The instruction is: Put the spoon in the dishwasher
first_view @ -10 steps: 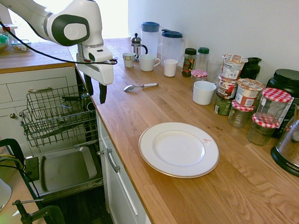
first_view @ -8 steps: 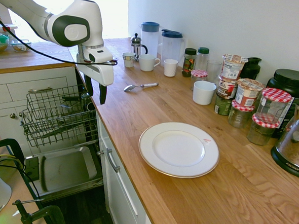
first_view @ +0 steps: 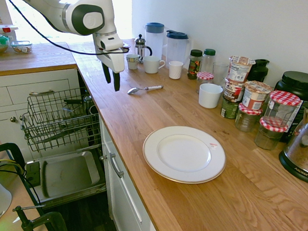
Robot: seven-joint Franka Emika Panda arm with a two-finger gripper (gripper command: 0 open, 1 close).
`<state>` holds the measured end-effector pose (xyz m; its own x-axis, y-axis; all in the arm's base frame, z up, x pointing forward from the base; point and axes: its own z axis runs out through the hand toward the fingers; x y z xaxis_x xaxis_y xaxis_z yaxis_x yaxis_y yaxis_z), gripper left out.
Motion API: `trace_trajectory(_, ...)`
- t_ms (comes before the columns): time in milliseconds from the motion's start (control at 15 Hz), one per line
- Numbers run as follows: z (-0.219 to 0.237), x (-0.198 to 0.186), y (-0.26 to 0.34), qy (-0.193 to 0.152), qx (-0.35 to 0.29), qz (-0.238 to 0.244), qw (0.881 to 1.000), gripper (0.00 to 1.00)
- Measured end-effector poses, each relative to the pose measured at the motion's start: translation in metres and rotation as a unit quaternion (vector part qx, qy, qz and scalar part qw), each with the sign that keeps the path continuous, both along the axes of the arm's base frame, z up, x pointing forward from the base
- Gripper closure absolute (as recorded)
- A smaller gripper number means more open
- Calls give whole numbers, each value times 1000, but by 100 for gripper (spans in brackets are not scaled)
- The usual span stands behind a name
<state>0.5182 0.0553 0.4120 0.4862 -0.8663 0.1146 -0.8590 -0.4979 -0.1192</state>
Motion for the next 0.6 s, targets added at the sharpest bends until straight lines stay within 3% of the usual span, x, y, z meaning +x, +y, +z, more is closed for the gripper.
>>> trace_trajectory(600, -19, 112, 18, -26, -8, -11, 1000, 0)
